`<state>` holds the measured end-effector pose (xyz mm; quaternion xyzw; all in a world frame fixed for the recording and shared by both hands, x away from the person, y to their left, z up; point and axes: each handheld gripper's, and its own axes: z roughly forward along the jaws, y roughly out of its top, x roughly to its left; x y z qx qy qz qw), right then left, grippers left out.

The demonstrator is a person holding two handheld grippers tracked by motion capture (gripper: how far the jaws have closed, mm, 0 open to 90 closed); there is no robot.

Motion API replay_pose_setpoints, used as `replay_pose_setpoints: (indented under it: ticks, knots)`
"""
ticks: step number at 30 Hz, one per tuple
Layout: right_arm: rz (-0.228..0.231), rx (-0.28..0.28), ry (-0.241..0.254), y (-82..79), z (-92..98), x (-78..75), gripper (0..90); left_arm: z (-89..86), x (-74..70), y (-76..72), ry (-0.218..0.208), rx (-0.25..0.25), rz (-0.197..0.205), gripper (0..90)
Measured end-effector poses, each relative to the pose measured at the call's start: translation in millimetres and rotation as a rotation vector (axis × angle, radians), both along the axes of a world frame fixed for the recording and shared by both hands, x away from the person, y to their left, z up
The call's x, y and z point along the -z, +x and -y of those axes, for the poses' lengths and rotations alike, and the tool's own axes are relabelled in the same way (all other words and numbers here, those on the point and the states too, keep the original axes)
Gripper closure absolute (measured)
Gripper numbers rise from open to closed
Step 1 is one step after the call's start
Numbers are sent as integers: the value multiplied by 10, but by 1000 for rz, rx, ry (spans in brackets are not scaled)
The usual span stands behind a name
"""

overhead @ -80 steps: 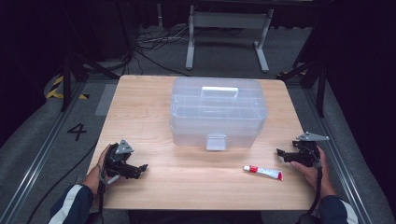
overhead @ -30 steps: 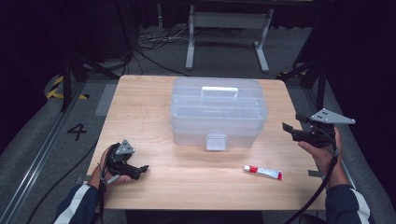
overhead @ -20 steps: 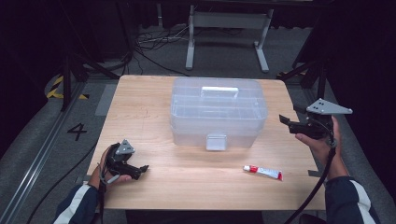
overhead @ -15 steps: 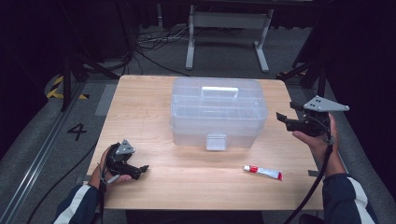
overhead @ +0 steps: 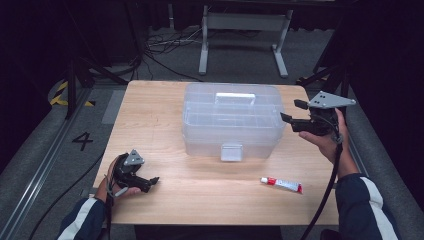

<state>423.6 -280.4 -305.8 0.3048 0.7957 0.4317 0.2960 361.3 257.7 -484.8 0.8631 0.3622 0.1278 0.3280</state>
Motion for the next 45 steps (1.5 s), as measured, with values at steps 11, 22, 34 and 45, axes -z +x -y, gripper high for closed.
replay_pose_setpoints:
  ticks: [11,22,34,45]
  knots:
    - [-11,-51,-29,123,-295,-64,350,0,0,1,0,0,1,5]
    - [-31,-104,-60,253,-575,-79,384,0,0,1,0,0,1,5]
    - [-80,-148,-108,419,-803,-89,480,0,0,1,0,0,1,5]
    - [-115,-129,-121,569,-879,-49,597,-3,-1,2,3,5,4,7]
